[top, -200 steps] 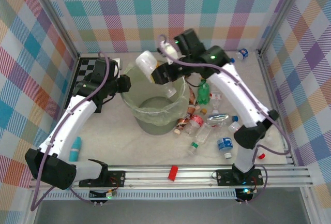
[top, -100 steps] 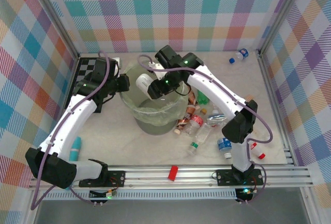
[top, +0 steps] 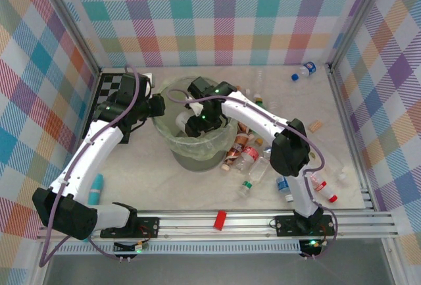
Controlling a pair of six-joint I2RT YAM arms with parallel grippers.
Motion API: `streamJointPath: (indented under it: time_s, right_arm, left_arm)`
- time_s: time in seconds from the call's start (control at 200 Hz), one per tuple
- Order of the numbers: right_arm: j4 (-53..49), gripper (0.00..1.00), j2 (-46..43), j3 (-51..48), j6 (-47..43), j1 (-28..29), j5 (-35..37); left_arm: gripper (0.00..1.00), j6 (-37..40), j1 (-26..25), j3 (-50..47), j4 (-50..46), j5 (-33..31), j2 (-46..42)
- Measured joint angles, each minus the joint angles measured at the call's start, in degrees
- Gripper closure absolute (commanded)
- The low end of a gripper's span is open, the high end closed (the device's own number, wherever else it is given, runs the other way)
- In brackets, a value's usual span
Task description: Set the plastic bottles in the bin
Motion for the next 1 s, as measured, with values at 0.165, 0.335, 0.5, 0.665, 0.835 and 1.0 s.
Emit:
streamJointPath:
  time_s: [0.165, 0.335, 0.5, 0.665, 0.835, 1.0]
  right_arm:
    - [0.9, 0.24, -0.92, 0.0, -0.11, -0.02, 0.02]
    - [-0.11, 0.18, -2.45, 2.38, -0.76, -0.02, 0.02]
    - [-1.7, 0.13, -4.55, 5.42, -1.97, -0.02, 0.02]
    - [-4.22, 0.13, -8.61, 9.33, -3.13, -0.04, 0.5]
    - [-7.28, 0.13, -17.77, 11.47, -3.34, -2.16, 2.6]
    - [-10.88, 0.13, -28.59, 7.21, -2.32, -11.41, 6.99]
  left_arm:
    - [0.9, 0.0, 0.0, 0.0, 0.0, 0.0, 0.0]
    - [0.91, 0.02, 0.0, 0.0, 0.0, 0.0, 0.0]
    - [0.91, 0.0, 0.0, 0.11, 0.02, -0.11, 0.11]
    - [0.91, 0.02, 0.0, 0.24, 0.0, -0.15, 0.28]
    - [0.92, 0.02, 0.0, 0.76, 0.0, -0.17, 0.85]
    - [0.92, 0.07, 0.0, 0.79, 0.0, -0.2, 0.87]
